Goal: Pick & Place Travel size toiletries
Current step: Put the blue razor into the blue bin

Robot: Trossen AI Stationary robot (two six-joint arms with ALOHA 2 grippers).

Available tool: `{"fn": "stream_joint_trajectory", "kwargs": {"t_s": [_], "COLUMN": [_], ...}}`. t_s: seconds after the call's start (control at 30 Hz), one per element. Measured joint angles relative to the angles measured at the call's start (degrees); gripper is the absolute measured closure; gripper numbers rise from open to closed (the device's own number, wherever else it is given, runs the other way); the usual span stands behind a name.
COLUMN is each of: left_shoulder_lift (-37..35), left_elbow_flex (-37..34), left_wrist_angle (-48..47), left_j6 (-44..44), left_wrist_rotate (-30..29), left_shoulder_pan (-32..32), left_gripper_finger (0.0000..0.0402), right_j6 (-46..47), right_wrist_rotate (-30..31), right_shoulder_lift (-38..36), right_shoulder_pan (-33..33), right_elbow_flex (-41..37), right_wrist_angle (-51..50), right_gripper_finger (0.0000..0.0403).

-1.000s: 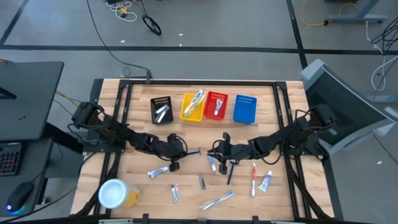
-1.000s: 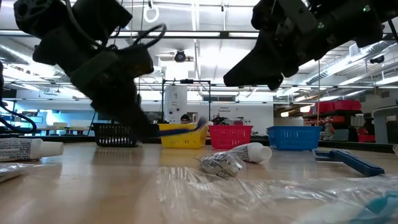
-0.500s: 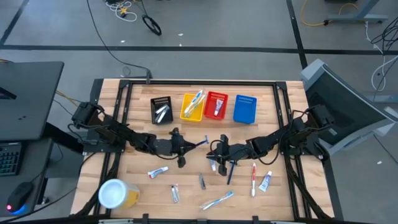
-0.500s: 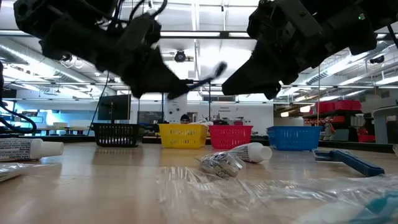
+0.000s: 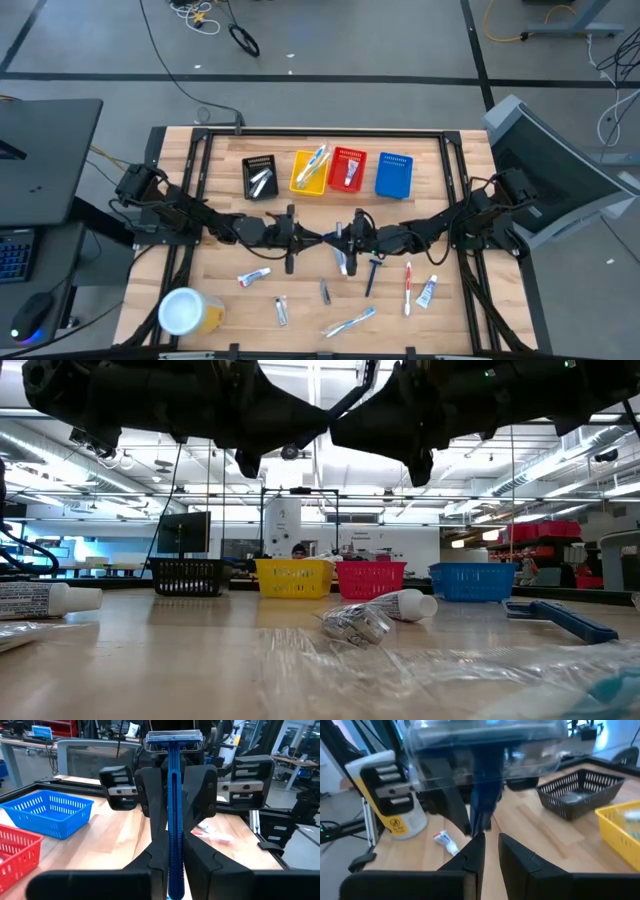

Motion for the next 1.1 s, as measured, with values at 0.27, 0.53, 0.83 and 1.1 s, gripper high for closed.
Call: {"fn": "stream_joint_trajectory", "kwargs": {"t_s": [0.27,0.53,0.83,1.1], "left_shoulder_lift": [0.0,-0.1,-0.1,-0.1], "left_elbow_flex": [0.0,0.0,0.0,0.0], "left_wrist_angle": [-0.9,-1.1,-1.0,-1.0], "left_j6": [0.0,0.3,0.3,1.0], "left_wrist_rotate": [0.1,1.4,3.3,2.1], "left_shoulder_pan": [0.0,-0.3,-0.3,-0.3], "left_gripper_finger": [0.0354,0.0359,0.0358,0.0357], "right_j6": [-3.7,-5.2,-6.4,-6.4], "right_wrist_rotate": [0.0,-1.4,-0.8,0.6], "right_shoulder_lift": [0.0,0.0,0.0,0.0], "right_shoulder_pan": [1.0,1.7,2.0,2.1], "right_elbow_flex": [0.0,0.0,0.0,0.0], "right_wrist_angle": [0.5,1.8,2.6,2.6], "right_gripper_finger": [0.0340,0.0340,0.0340,0.0340]}}
